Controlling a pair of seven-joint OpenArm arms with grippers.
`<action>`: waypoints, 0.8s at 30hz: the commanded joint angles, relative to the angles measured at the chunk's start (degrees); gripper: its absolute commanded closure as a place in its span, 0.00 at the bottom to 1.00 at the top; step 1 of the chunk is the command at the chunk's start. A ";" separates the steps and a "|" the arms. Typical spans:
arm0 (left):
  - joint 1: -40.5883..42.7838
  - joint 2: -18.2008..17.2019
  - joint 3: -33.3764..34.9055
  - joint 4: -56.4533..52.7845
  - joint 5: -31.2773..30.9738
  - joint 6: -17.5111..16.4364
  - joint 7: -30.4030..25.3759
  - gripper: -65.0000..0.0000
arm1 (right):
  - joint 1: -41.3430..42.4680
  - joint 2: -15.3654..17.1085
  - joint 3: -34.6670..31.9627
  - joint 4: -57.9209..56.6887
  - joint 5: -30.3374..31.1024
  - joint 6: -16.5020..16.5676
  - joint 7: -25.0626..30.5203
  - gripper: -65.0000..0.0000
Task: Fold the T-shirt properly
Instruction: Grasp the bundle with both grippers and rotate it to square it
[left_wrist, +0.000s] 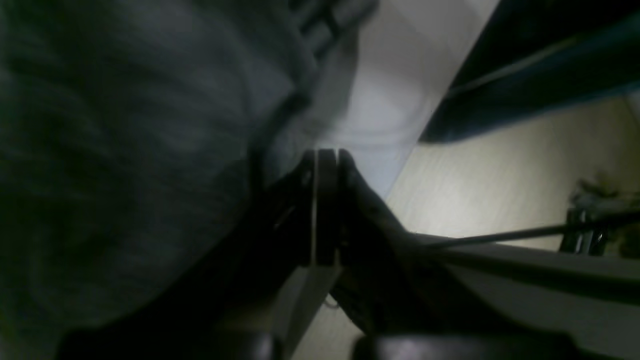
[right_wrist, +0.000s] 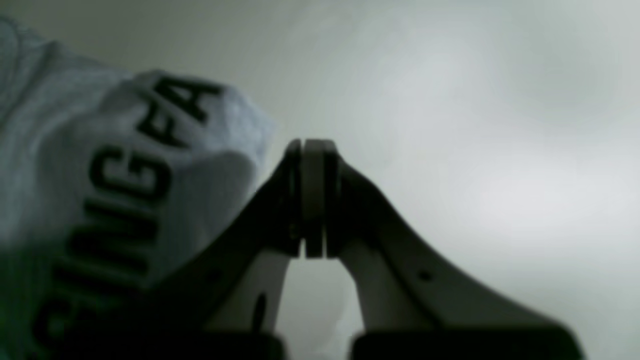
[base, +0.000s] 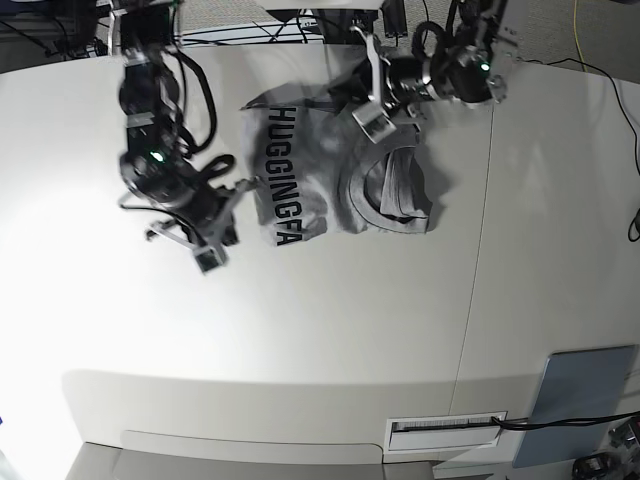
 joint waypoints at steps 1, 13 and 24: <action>0.00 -0.04 0.63 0.46 0.50 0.50 -0.94 1.00 | 2.51 -0.33 -0.76 -0.28 -0.70 -0.26 1.49 1.00; -1.62 -0.07 0.37 -6.80 18.56 10.38 -11.61 1.00 | 5.95 -0.68 -6.14 -7.08 -2.84 0.28 -5.73 1.00; -9.88 -0.07 -13.00 -17.40 20.94 12.13 -17.88 1.00 | -7.76 3.82 -6.16 6.73 -2.47 0.26 -6.19 1.00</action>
